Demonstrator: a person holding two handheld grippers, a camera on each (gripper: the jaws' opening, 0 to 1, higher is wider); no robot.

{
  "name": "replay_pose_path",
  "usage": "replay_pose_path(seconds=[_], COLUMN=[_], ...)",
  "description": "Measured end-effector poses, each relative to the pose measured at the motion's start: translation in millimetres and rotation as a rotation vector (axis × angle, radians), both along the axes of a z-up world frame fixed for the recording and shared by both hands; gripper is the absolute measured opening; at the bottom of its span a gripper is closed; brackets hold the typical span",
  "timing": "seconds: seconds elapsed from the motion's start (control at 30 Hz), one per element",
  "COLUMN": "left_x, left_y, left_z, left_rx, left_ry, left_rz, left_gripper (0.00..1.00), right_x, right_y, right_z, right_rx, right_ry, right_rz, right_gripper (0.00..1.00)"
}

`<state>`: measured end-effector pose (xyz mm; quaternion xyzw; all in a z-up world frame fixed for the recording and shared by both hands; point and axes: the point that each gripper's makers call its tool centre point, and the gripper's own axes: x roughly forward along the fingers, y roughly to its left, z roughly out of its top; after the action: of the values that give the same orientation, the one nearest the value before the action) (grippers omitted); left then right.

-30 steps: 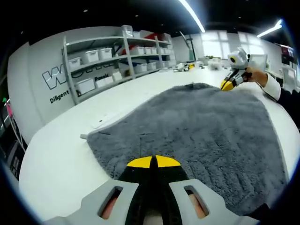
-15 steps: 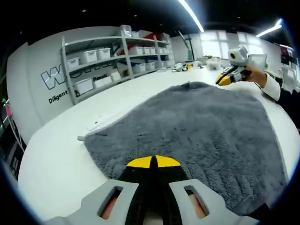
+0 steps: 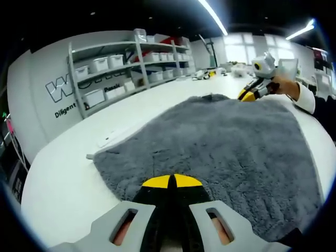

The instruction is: Open the folded towel by lifting each exposed corner and separating the folded layers until the towel lies flat within the target outline without major curled edges

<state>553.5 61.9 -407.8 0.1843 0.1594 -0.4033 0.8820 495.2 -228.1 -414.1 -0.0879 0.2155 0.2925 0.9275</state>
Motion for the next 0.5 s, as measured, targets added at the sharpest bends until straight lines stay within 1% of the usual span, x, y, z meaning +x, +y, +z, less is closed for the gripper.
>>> replay_pose_path(seconds=[0.03,0.17,0.3,0.47,0.5], left_x=[0.3,1.2,2.5,4.7,1.6], left_y=[0,-3,-5,-9,-10], left_z=[-0.1,0.2,1.1,1.8,1.4], left_rx=[0.0,-0.018,-0.014,-0.018,-0.018], left_ry=[0.001,0.01,-0.003,-0.001,-0.002], left_rz=[0.002,0.001,-0.005,0.0,0.001], left_gripper=[0.01,0.01,0.01,0.01,0.01], right_x=[-1,-3,-5,-6,-7], right_y=[1,0,-3,-8,-9], right_z=[-0.5,-1.0,-1.2,-1.8,-1.8], right_rx=[0.006,0.012,0.023,0.014,0.013], right_ry=[0.007,0.021,0.04,0.049,0.05], right_rz=[0.003,-0.015,-0.033,-0.051,-0.053], right_gripper=[0.0,0.0,0.0,0.0,0.0])
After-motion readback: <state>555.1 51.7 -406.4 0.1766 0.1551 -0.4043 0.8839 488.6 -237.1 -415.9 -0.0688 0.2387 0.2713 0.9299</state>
